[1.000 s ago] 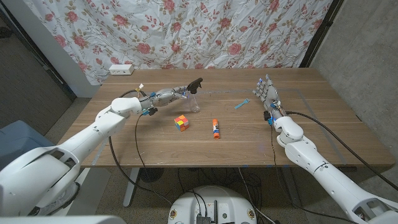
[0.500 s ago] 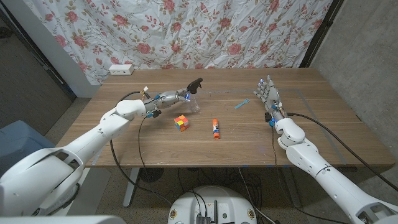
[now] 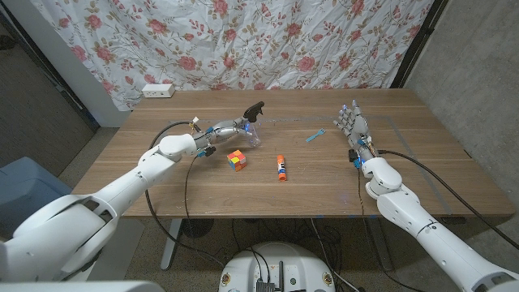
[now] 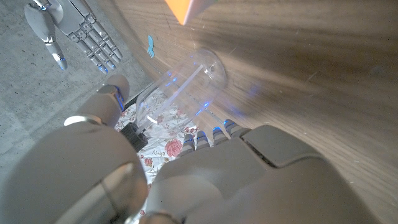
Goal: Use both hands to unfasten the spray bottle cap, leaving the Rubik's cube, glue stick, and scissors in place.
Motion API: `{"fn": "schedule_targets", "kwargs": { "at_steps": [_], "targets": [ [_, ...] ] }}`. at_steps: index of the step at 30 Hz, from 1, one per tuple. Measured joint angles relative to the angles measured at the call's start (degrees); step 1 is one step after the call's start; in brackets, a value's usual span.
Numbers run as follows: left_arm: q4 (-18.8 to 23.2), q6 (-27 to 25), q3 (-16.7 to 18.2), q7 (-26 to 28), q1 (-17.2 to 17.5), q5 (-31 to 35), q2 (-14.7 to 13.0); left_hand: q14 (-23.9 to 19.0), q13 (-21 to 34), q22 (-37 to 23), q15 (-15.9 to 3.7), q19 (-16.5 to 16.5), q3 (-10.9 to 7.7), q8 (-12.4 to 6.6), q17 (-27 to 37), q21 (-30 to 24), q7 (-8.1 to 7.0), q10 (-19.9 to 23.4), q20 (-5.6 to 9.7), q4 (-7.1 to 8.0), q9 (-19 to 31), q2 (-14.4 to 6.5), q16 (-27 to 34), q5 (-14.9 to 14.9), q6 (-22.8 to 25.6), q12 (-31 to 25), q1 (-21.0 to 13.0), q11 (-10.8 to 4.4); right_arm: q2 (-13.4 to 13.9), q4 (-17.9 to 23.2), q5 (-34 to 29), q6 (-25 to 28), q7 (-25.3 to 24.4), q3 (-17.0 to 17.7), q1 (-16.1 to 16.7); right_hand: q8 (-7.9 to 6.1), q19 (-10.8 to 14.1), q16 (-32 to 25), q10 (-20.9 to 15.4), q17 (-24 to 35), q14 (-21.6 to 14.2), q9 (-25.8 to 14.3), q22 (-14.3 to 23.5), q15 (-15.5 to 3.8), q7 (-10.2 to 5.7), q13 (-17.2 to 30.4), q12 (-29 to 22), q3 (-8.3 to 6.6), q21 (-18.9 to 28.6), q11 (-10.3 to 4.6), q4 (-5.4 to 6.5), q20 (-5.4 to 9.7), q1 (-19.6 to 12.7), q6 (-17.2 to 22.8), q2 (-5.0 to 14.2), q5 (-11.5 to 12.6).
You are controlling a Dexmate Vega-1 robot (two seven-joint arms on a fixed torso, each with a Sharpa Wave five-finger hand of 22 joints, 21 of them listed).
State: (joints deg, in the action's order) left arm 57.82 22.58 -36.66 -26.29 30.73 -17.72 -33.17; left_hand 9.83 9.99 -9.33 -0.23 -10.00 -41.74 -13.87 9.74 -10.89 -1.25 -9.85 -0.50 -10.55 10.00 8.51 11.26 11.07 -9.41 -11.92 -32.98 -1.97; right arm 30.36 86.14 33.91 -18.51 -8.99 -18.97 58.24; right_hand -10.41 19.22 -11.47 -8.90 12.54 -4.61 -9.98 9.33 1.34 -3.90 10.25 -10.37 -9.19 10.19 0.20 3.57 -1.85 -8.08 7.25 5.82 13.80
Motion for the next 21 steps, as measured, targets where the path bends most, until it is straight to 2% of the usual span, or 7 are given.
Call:
{"fn": "schedule_targets", "kwargs": {
  "at_steps": [5,9,10,11,15,21],
  "targets": [
    [-1.5,1.0,-0.4,0.9,-0.4,0.6,0.9,0.0,0.3,0.0,-0.45,0.2,0.47,-1.08,0.0,0.0,0.13,0.7,0.23,0.00,0.2,0.0,0.0,0.0,2.4,-0.5,-1.0,-1.21,0.2,0.3,0.2,-0.2,0.0,0.3,0.6,0.00,0.0,0.0,0.0,0.0,0.0,0.0,0.1,0.00,0.00,0.0,0.0,0.00,0.0,0.00,0.00,0.00,0.0,0.0,0.00,0.0],
    [-1.5,1.8,-0.4,1.5,-0.4,1.0,0.9,-1.0,0.3,0.0,-1.72,0.1,0.58,-2.26,0.0,0.0,0.17,3.7,0.53,-0.10,0.3,0.5,0.0,0.0,5.2,-0.9,-2.4,-1.62,0.3,0.6,0.2,-0.2,0.0,0.4,0.9,0.00,0.0,0.0,0.0,0.0,0.0,0.0,0.2,0.00,0.00,0.0,0.0,0.00,0.0,0.00,0.00,0.00,0.0,0.0,0.00,0.0],
    [-1.5,2.1,-0.4,1.6,-0.4,1.1,0.9,-1.5,0.4,0.0,-1.78,0.0,0.66,-2.26,0.0,0.0,0.22,4.3,0.66,-0.18,0.3,0.2,0.0,0.0,5.6,-0.9,-2.6,-1.70,0.4,0.7,0.2,-0.2,0.0,0.5,1.0,0.00,0.0,0.0,0.0,0.0,0.0,0.0,0.2,0.00,0.00,0.0,0.0,0.00,0.0,0.00,0.00,0.00,0.0,0.0,0.00,0.0],
    [-3.6,2.3,-0.8,1.8,-1.0,1.2,2.3,-2.3,0.5,0.0,-1.77,0.1,0.71,-2.51,0.0,0.0,0.33,5.0,0.94,-0.24,0.3,0.4,0.0,0.0,6.3,-0.9,-2.9,-1.65,0.4,0.7,0.4,-0.4,0.0,0.5,1.1,0.00,0.0,0.0,0.0,-0.1,0.0,0.0,0.2,0.00,0.00,0.0,0.0,0.00,0.0,0.00,0.00,0.00,0.0,0.0,0.00,0.0],
    [-3.6,3.2,-0.8,2.8,-1.0,1.5,2.3,-5.1,0.6,0.0,-1.80,0.8,0.96,-3.42,0.0,-0.4,0.26,7.2,1.68,0.00,0.6,0.3,0.4,0.0,8.4,-1.2,-4.7,-1.76,0.5,0.9,0.4,-0.4,0.0,0.7,1.4,0.00,0.0,0.0,0.0,-0.3,0.0,0.0,0.2,0.00,0.00,0.0,0.0,0.00,0.0,0.00,0.00,0.00,0.0,0.0,0.00,0.0],
    [-7.0,5.0,-1.0,4.3,-1.5,1.8,4.5,-10.3,0.9,0.0,-1.63,4.5,1.12,-4.81,0.0,-0.4,0.88,11.5,2.46,-0.16,0.8,0.5,0.8,-0.6,11.1,-1.8,-7.8,-1.62,0.5,1.1,0.7,-0.6,0.1,0.8,1.8,0.00,0.0,0.0,0.0,-0.3,0.0,0.0,0.2,0.00,0.00,0.0,0.0,0.00,0.0,0.00,0.00,0.00,0.0,0.0,0.00,0.0]
  ]
}}
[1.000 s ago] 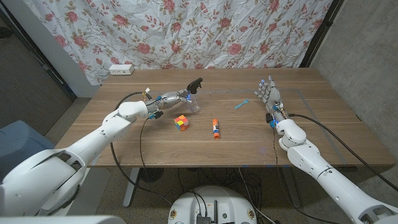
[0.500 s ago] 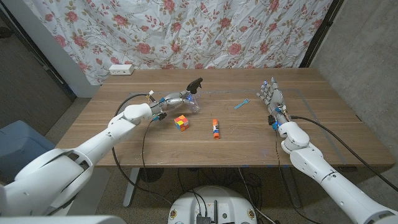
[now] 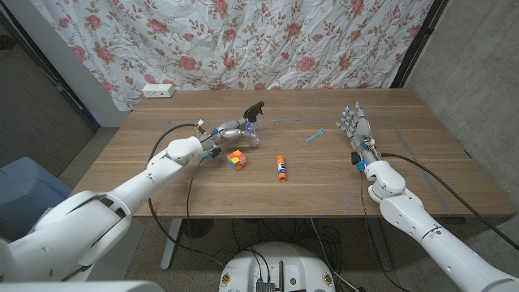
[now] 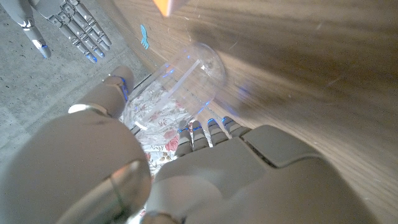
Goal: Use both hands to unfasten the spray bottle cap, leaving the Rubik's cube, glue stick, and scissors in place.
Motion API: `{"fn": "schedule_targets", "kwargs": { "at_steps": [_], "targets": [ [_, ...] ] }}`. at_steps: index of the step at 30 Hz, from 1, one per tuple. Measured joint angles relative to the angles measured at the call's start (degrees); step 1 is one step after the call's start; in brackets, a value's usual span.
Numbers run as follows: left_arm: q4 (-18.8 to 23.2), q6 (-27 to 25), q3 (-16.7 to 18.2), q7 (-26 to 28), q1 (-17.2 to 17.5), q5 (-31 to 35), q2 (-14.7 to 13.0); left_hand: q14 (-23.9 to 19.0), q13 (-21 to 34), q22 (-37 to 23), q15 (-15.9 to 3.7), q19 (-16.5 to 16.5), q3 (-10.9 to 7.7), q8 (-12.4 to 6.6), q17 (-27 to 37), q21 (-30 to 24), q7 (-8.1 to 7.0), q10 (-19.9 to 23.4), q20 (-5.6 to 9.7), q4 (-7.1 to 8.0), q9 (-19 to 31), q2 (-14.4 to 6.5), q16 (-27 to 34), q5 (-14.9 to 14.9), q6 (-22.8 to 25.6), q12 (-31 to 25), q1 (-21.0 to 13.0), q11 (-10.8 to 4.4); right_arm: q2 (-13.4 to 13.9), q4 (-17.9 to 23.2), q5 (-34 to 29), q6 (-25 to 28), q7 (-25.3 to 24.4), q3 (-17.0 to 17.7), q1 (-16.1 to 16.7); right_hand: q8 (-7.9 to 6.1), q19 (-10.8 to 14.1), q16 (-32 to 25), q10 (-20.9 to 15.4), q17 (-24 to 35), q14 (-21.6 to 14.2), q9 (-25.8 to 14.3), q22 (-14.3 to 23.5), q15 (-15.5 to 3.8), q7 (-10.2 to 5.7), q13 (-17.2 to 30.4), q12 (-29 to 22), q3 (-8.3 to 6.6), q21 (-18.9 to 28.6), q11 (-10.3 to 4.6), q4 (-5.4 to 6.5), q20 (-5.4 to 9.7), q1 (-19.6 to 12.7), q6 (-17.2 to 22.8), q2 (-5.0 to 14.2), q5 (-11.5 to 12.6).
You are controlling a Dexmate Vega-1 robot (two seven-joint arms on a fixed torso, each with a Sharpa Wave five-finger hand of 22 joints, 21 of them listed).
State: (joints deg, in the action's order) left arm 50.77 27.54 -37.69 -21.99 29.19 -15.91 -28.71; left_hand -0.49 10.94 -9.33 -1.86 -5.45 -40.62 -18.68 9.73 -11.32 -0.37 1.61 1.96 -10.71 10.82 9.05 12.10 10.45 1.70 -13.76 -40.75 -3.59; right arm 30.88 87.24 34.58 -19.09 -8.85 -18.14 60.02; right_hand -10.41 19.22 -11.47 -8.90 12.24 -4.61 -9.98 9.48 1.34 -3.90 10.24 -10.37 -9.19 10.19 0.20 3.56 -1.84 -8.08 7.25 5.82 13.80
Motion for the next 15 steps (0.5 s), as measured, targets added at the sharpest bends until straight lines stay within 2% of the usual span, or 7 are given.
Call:
{"fn": "schedule_targets", "kwargs": {
  "at_steps": [3,5,11,15],
  "targets": [
    [0.0,0.9,0.0,0.7,0.0,0.1,0.0,-2.1,0.2,0.0,-0.09,1.4,0.33,-0.79,0.0,0.0,0.29,1.6,0.02,0.03,0.0,0.0,0.1,-0.1,1.1,0.0,-1.2,0.00,0.0,0.1,0.0,0.0,0.0,0.1,0.1,0.00,0.0,0.0,0.0,0.0,0.0,0.0,0.0,0.00,0.00,0.0,0.0,0.00,0.0,0.00,0.00,0.00,0.0,0.0,0.00,0.0],
    [-2.0,1.4,-0.1,1.1,-0.4,0.2,1.3,-3.4,0.2,0.0,-0.16,2.2,0.61,-0.95,0.0,0.0,0.09,2.3,0.10,-0.15,0.0,0.3,0.1,-0.1,1.3,0.0,-1.9,0.45,0.0,0.2,0.1,0.0,0.0,0.1,0.2,0.00,0.0,0.0,0.0,0.0,0.0,0.0,0.0,0.00,0.00,0.0,0.0,0.00,0.0,0.00,0.00,0.00,0.0,0.0,0.00,0.0],
    [-4.9,3.0,-0.3,1.7,-1.2,0.3,3.0,-8.1,0.4,0.0,-0.28,5.1,1.34,-2.14,0.0,0.0,0.73,6.1,-0.12,-0.06,0.3,0.4,0.5,-0.1,3.3,-0.7,-5.2,0.06,0.0,0.2,0.2,-0.1,0.0,0.2,0.4,0.00,-0.2,0.0,0.0,0.0,0.0,0.0,0.0,0.00,0.00,0.0,0.0,0.00,0.2,0.00,0.00,-0.21,0.5,0.0,0.54,0.0],
    [-6.1,3.8,-0.4,2.1,-1.6,0.3,3.6,-12.2,0.9,0.0,-0.36,7.8,2.74,-4.29,0.0,0.0,0.74,9.9,0.04,-0.09,0.5,0.6,0.5,-0.5,6.7,-1.2,-8.4,-0.79,0.0,0.2,0.2,-0.2,0.0,0.3,0.4,-0.22,-0.2,0.0,0.0,0.0,0.0,0.0,0.0,0.00,0.00,0.0,0.0,0.00,0.2,0.00,0.00,-0.21,0.5,0.0,0.53,0.4]
  ]
}}
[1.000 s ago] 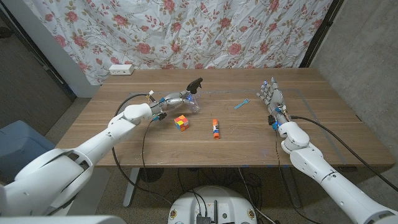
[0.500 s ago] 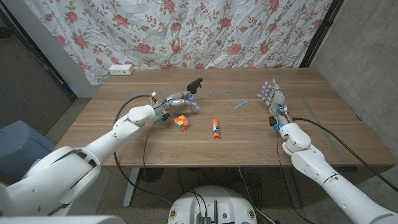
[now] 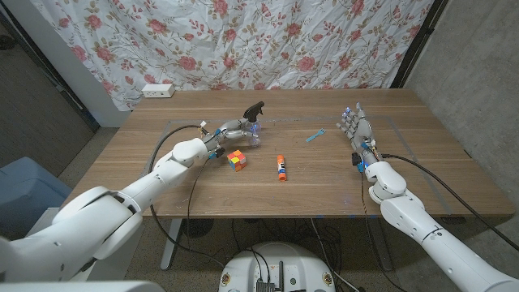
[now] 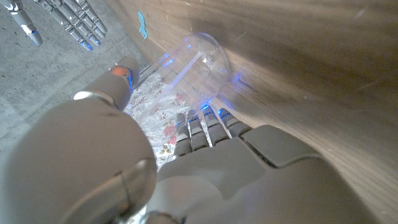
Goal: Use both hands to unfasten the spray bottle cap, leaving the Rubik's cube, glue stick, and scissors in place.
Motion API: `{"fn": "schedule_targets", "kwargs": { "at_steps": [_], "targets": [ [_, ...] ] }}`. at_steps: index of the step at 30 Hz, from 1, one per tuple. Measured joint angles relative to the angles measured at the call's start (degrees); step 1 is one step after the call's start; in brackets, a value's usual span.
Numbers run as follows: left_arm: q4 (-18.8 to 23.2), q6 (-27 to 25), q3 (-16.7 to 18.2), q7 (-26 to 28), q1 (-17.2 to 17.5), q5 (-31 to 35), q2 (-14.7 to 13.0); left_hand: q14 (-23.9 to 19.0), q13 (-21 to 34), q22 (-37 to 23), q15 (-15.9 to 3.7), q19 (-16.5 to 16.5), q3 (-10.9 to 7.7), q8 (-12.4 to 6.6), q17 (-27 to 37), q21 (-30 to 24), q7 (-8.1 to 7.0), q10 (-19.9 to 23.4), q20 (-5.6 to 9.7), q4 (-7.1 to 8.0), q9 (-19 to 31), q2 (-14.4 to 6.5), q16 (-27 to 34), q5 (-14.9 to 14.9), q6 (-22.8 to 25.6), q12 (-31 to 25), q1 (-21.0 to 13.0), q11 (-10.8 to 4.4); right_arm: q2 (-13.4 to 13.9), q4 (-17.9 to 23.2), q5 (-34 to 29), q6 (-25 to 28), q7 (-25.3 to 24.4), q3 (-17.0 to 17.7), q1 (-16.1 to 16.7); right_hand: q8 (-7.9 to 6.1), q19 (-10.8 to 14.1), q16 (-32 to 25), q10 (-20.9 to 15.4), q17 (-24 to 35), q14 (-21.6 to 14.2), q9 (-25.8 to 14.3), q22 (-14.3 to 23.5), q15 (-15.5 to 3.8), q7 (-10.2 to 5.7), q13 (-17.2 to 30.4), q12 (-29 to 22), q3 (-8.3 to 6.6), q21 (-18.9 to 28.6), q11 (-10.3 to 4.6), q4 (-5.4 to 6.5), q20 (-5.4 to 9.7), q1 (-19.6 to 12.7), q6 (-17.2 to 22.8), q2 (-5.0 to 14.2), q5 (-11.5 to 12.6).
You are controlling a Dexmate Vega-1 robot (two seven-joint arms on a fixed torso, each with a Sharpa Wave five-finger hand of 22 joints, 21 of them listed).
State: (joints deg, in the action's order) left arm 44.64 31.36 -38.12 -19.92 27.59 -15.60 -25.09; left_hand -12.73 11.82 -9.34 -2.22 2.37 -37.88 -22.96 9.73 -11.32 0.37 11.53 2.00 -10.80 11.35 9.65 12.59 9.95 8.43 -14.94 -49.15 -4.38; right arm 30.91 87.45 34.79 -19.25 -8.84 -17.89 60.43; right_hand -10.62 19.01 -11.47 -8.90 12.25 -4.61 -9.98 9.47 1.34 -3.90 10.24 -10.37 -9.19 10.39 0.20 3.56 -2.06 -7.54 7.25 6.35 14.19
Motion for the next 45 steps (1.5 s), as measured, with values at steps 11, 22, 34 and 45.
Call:
{"fn": "schedule_targets", "kwargs": {
  "at_steps": [11,22,34,45],
  "targets": [
    [-2.6,1.2,-0.3,1.8,-0.5,0.3,1.7,-10.8,2.0,0.0,-0.32,6.4,4.37,-5.84,0.8,0.0,-0.53,11.1,0.27,0.58,1.2,-1.3,1.9,0.0,7.9,-3.1,-6.5,-2.37,-0.4,-0.8,0.1,-0.1,0.0,0.0,-0.3,0.00,0.1,0.0,0.0,0.0,0.0,0.0,0.0,0.00,0.00,0.0,-0.3,0.00,0.0,0.00,0.00,-0.07,0.0,0.0,0.00,0.0],
    [-4.1,1.6,-0.3,3.0,-0.6,0.0,2.9,-16.9,5.4,-0.1,-0.54,10.4,7.55,-10.09,3.0,0.0,-2.74,18.0,0.20,1.06,3.3,-3.6,5.0,0.2,10.7,-7.0,-9.2,-4.54,-0.8,-1.9,0.2,-0.1,0.5,-0.3,-1.3,0.00,0.2,-0.2,0.0,0.0,0.0,0.0,0.0,0.00,0.00,0.0,-0.3,-0.01,0.0,0.00,0.01,-0.21,0.0,0.0,0.00,0.0],
    [-1.5,0.3,0.3,5.7,0.6,-0.1,2.1,-18.1,7.5,-0.1,-0.75,12.1,9.19,-11.89,4.7,0.0,-3.13,19.3,0.06,1.28,4.8,-4.6,6.1,0.5,11.1,-9.2,-10.9,-4.64,-1.2,-3.3,0.3,-0.2,1.2,-0.6,-2.5,0.00,0.2,-0.2,0.0,-0.3,0.0,0.0,0.0,0.00,0.00,0.0,-0.3,-0.41,0.0,0.00,-0.08,-0.20,0.0,0.0,0.00,0.0],
    [5.4,-3.3,1.2,8.2,2.7,0.0,-0.2,-18.1,8.8,-0.1,-0.75,12.4,10.34,-13.14,5.8,0.0,-3.14,19.3,0.35,1.29,5.6,-5.6,6.7,0.7,11.1,-10.1,-10.7,-4.64,-1.0,-3.5,-0.2,-0.3,1.3,-0.8,-3.2,0.00,0.2,-0.2,0.0,-0.3,0.0,0.0,0.0,0.00,0.00,0.0,-0.3,-0.40,0.0,0.00,-0.08,-0.20,0.0,0.0,0.00,0.2]
  ]
}}
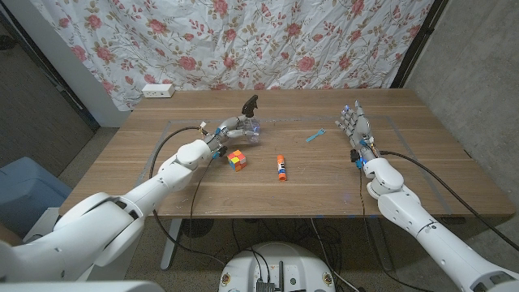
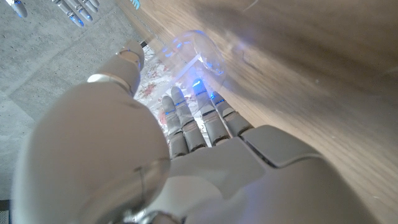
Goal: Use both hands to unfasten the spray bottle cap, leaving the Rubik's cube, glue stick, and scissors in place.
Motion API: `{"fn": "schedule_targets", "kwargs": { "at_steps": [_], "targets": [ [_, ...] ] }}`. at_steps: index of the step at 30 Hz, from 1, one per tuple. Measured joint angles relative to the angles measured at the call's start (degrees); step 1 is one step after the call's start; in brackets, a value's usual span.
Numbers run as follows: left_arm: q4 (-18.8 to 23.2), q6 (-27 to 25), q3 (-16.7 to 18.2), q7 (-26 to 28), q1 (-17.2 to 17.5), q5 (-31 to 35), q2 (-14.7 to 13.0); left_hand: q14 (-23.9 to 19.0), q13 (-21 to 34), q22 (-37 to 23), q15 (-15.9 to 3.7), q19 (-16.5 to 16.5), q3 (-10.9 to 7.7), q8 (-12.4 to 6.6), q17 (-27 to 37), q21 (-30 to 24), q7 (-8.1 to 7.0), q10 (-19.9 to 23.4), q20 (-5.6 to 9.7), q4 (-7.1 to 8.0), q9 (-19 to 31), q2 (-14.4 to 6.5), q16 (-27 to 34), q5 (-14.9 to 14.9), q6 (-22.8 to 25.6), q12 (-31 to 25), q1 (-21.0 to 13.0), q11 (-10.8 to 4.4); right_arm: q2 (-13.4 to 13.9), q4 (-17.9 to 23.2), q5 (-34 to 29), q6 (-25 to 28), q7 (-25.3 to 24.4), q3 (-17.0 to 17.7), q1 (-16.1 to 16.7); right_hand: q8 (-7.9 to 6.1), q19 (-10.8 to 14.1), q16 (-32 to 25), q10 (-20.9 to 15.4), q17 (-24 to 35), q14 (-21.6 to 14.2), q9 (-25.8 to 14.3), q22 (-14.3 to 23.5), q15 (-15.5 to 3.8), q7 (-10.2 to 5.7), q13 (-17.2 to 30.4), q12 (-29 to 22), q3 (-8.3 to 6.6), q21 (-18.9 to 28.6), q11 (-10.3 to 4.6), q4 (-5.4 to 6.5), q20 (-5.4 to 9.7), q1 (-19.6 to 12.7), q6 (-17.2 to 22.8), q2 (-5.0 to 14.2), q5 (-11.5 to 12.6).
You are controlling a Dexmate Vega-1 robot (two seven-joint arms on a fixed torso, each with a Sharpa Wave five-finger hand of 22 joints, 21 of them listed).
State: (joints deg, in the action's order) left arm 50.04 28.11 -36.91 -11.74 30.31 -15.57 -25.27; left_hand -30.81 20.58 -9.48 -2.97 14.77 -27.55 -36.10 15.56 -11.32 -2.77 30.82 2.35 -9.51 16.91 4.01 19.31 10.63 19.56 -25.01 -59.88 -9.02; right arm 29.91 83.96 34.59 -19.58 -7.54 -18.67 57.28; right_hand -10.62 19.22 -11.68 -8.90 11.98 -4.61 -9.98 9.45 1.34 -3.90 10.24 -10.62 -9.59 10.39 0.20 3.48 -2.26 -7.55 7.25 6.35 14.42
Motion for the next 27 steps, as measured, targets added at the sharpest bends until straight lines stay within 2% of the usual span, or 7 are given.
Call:
{"fn": "schedule_targets", "kwargs": {
  "at_steps": [11,15,17,23,24,27],
  "targets": [
    [5.7,-3.9,0.3,1.0,1.0,0.4,-1.6,0.0,1.1,0.0,0.00,0.0,1.25,-1.01,0.9,0.0,0.31,0.0,0.00,0.23,0.6,-1.0,0.4,0.0,0.3,-0.7,-0.1,0.00,1.3,1.9,-2.2,1.4,-1.1,-0.5,-0.6,0.00,0.0,0.0,0.0,0.0,-0.3,0.0,0.0,0.32,0.00,0.0,0.0,-0.55,0.0,0.00,-0.55,0.00,0.0,0.0,0.00,0.0],
    [8.1,-5.7,0.3,1.1,1.1,0.8,-2.3,0.0,1.5,0.0,0.00,0.0,1.41,-1.22,1.3,0.0,0.31,0.3,0.00,0.32,0.8,-1.0,0.5,0.0,0.3,-1.1,0.0,0.31,2.3,3.7,-4.0,2.9,-2.4,-0.7,-0.7,0.00,0.0,0.0,0.0,-0.3,-0.3,0.0,0.0,0.32,-0.10,0.0,0.0,-0.55,0.0,0.00,-0.56,0.00,0.0,0.1,0.01,0.0],
    [9.0,-6.6,0.3,1.4,1.1,1.1,-2.5,0.0,1.6,0.0,0.00,0.0,1.77,-1.30,1.4,0.0,0.31,0.3,0.00,0.23,0.9,-1.3,0.9,0.0,0.3,-1.1,0.2,0.31,2.8,4.7,-4.7,3.4,-3.0,-0.7,-0.7,0.00,0.0,0.0,0.0,-0.3,-0.3,0.0,0.0,0.32,-0.32,0.0,0.0,-0.79,0.0,0.00,-0.80,0.00,-0.6,0.3,0.60,0.0],
    [12.3,-8.9,-0.1,2.4,1.4,2.2,-3.1,0.0,2.2,0.0,0.00,0.0,2.07,-1.85,1.7,0.0,0.53,0.3,0.00,0.40,1.1,-1.5,0.9,0.4,0.1,-1.5,0.4,0.31,4.3,7.9,-6.8,6.0,-5.2,-0.7,-0.3,-0.20,0.0,0.0,-0.6,-0.3,-0.5,0.0,0.0,0.51,0.10,0.0,0.0,-1.34,0.0,0.60,-1.35,0.00,-1.2,0.7,0.06,0.0],
    [13.1,-9.4,-0.1,2.8,1.5,2.4,-3.2,0.0,2.2,0.0,0.00,0.0,2.19,-2.03,1.8,0.0,0.53,0.3,0.00,0.29,1.3,-1.5,0.9,0.4,0.1,-1.6,0.5,0.31,4.6,8.6,-7.3,6.6,-5.7,-0.6,-0.1,-0.35,0.0,0.0,-0.6,-0.3,-0.6,0.0,0.0,0.56,0.10,0.0,0.0,-1.34,0.0,0.62,-1.35,0.00,-1.7,0.7,-0.52,0.0],
    [14.7,-10.7,-0.2,3.8,1.8,3.0,-3.4,0.0,2.4,0.0,0.00,0.0,2.44,-2.08,1.9,0.0,0.53,0.3,0.00,0.40,1.3,-1.6,0.9,0.4,0.1,-1.6,0.5,0.31,5.5,10.1,-8.3,7.9,-6.7,-0.4,0.1,-0.46,0.0,0.0,-0.6,-0.5,-0.7,0.0,0.0,0.72,0.10,0.0,0.0,-1.52,0.0,0.62,-2.12,0.00,-2.0,1.5,-0.75,0.0]
  ]
}}
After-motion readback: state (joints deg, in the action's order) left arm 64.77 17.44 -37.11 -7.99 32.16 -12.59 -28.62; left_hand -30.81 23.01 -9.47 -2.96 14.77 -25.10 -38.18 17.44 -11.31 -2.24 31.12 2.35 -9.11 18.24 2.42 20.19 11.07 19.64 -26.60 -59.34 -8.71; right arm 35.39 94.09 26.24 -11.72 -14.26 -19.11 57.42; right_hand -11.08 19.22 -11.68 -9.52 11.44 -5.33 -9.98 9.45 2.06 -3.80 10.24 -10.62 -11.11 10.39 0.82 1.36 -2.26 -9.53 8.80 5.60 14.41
